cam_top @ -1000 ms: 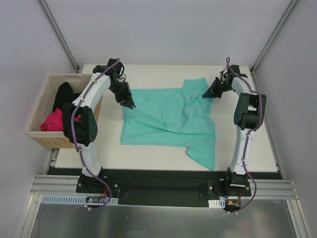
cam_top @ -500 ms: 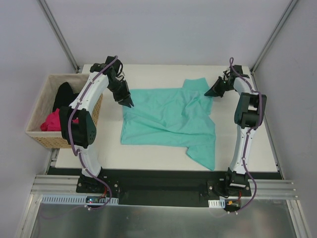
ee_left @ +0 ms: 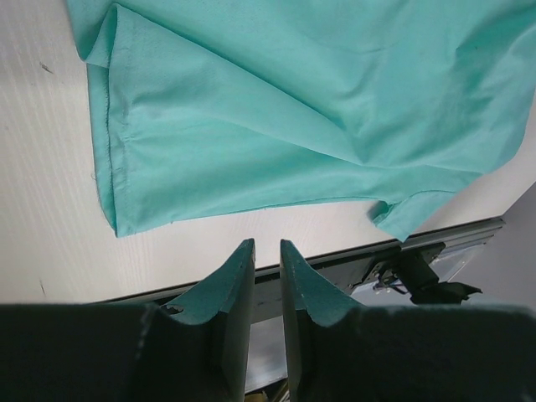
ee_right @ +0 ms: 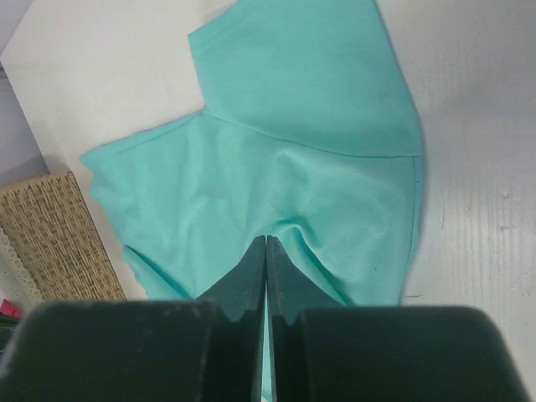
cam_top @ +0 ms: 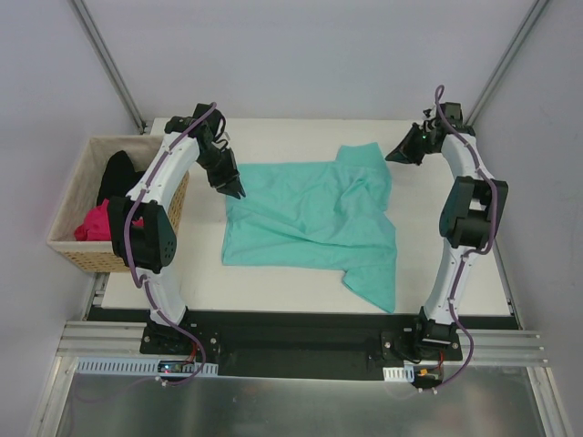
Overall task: Fold and stack the t-shirts
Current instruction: Flatten out the tshirt
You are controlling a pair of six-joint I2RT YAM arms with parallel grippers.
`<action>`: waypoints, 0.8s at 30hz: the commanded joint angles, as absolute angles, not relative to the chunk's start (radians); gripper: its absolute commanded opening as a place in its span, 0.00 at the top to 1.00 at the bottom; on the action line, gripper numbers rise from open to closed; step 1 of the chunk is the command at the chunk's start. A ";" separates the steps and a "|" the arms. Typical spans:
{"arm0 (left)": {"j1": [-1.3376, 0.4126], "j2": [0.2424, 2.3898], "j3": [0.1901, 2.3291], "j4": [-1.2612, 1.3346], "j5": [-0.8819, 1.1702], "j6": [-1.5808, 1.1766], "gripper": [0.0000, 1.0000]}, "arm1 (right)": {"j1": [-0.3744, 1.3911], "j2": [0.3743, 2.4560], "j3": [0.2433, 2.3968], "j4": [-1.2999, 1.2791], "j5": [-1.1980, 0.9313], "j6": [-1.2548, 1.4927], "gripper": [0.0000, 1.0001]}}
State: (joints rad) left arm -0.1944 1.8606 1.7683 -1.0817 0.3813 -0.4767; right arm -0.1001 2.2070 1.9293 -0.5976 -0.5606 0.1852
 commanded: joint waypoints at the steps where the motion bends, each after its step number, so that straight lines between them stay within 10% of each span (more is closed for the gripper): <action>1: -0.190 1.799 1.776 -1.111 0.371 -0.459 0.82 | -0.106 2.138 1.835 -0.589 -0.548 0.166 0.99; 24: -0.206 1.755 1.753 -1.109 0.348 -0.503 0.82 | -0.107 2.167 1.641 -0.486 -0.565 0.219 0.99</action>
